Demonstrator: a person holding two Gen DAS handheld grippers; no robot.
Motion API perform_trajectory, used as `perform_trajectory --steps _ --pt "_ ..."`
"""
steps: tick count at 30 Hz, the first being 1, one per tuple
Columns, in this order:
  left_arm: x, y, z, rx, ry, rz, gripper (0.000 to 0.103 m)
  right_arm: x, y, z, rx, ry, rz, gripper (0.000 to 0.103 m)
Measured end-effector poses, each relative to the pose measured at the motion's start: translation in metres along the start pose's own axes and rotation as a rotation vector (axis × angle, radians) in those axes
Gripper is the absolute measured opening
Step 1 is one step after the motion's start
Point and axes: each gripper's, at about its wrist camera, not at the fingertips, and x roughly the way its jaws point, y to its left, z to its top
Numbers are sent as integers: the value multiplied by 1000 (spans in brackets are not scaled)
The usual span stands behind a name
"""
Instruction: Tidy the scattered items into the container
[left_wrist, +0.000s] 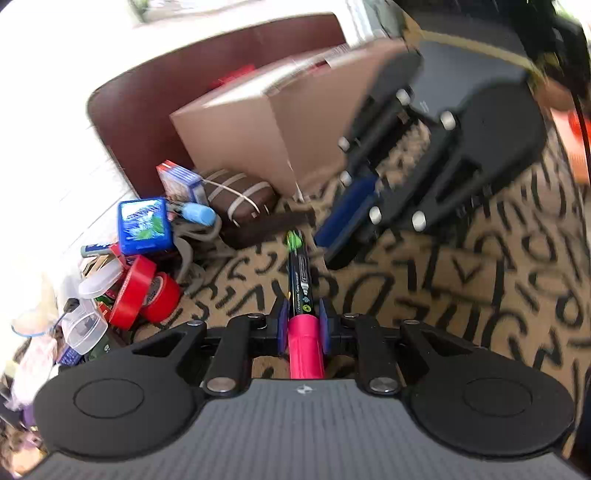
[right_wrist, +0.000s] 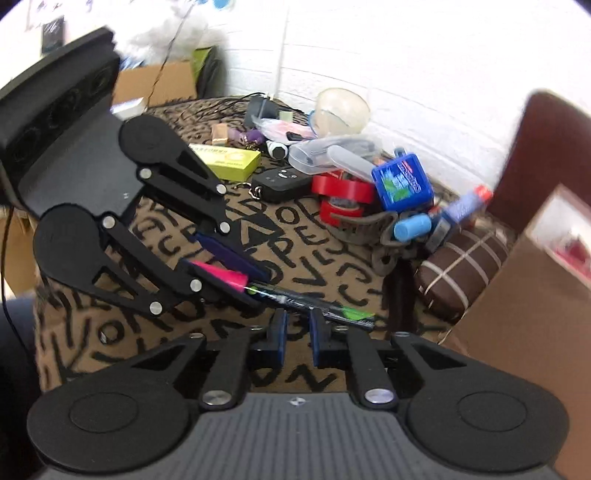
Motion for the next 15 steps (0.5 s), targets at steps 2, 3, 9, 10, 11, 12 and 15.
perform_trajectory --steps 2,3,9,10,11,12,15 --pt "1 -3 -3 14 13 -1 21 0 2 0 -68 -6 2 20" --pt "1 -5 -4 16 12 9 22 1 2 0 -90 -7 8 28" --pt "0 0 -6 -22 14 16 30 27 -12 6 -187 34 33 59" --pt "0 1 -6 -20 17 18 32 31 -16 7 -186 35 49 64" --pt "1 2 -6 -17 19 22 34 35 -20 7 -175 32 68 70" --pt "1 2 -6 -16 20 29 39 38 -25 8 -149 38 97 70" --pt "4 5 -5 -22 25 70 59 42 -34 8 -50 76 163 66"
